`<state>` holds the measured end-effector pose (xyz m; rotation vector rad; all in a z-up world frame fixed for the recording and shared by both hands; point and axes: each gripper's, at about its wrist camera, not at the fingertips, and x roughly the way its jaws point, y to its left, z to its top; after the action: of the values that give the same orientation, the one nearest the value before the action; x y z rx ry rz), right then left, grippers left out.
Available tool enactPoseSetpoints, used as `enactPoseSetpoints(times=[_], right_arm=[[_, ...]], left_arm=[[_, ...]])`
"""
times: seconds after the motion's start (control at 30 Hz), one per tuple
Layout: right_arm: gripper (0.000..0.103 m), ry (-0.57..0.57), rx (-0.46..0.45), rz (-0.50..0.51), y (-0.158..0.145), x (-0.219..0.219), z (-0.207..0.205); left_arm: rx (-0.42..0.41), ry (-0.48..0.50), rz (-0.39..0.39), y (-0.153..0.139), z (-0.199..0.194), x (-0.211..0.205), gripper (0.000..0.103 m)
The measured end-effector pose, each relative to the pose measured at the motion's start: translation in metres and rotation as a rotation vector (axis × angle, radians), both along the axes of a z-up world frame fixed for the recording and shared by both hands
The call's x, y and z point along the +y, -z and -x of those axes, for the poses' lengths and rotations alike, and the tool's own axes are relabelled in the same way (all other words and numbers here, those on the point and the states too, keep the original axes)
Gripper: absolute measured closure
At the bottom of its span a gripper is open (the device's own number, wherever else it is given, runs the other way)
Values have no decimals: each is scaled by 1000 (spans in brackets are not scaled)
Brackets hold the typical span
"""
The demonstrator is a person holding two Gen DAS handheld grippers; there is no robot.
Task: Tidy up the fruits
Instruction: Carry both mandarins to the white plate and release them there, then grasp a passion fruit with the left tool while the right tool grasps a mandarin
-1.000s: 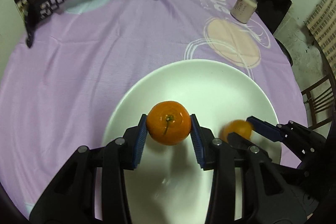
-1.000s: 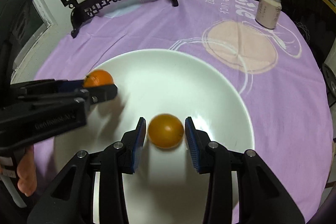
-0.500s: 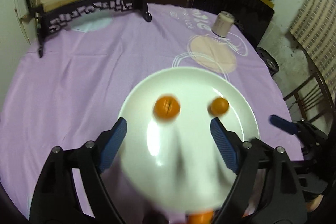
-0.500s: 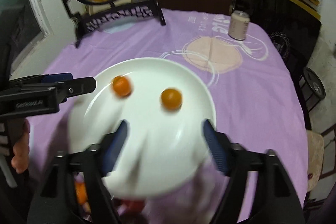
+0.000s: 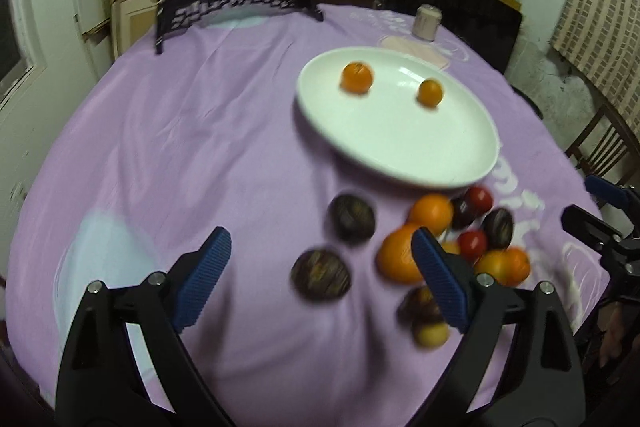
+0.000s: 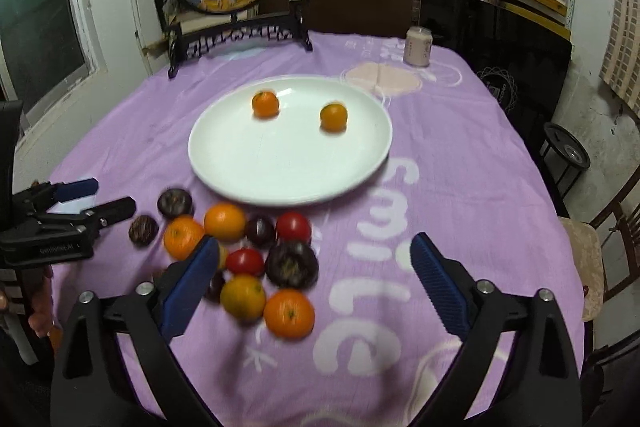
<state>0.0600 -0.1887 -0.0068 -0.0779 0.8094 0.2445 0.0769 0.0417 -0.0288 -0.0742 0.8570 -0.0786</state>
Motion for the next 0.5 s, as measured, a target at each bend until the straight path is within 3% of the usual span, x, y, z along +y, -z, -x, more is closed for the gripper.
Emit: enactPoseSetpoints(times=[0.23, 0.37, 0.4, 0.43, 0.5], right_arm=[[5, -18, 127, 41, 49, 4, 17], [5, -13, 117, 78, 63, 6, 18], [12, -21, 112, 88, 66, 7, 16], [36, -31, 116, 86, 69, 8, 14], [52, -69, 156, 27, 76, 6, 6]], left_arm=[[66, -46, -2, 25, 23, 22, 10], [84, -60, -5, 31, 27, 26, 10], [87, -60, -5, 31, 28, 26, 10], [89, -60, -3, 32, 29, 27, 10], [93, -60, 2, 33, 30, 27, 10]])
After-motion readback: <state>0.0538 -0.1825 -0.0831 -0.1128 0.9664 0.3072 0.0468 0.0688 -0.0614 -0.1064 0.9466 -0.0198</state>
